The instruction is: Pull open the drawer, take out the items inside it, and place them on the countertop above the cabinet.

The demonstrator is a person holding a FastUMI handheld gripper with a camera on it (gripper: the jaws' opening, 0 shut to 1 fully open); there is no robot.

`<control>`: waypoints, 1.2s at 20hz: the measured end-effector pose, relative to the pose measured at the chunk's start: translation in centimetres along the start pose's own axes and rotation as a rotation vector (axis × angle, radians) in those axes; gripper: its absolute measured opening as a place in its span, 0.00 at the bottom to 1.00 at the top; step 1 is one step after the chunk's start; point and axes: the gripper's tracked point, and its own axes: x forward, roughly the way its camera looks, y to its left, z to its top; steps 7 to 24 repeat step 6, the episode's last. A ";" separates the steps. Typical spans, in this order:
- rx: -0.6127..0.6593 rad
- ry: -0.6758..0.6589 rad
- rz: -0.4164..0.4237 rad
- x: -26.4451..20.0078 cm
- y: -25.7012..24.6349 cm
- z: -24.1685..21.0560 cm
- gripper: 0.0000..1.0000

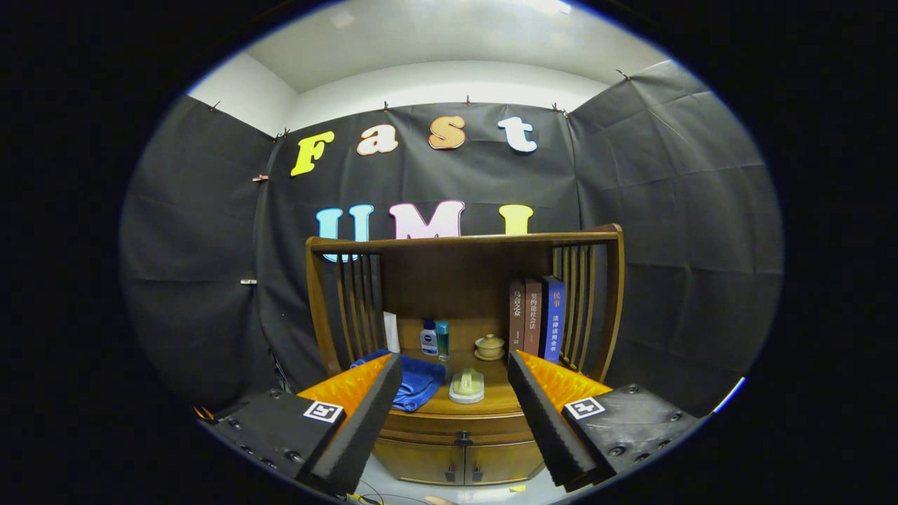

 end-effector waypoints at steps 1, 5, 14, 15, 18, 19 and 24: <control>-0.003 0.005 0.000 -0.3 0.0 0.0 0.99; 0.017 0.009 0.012 -0.7 0.4 -0.2 0.99; 0.017 0.013 0.016 -0.7 0.5 -0.2 0.99; 0.017 0.013 0.016 -0.7 0.5 -0.2 0.99; 0.017 0.013 0.016 -0.7 0.5 -0.2 0.99; 0.017 0.013 0.016 -0.7 0.5 -0.2 0.99; 0.017 0.013 0.016 -0.7 0.5 -0.2 0.99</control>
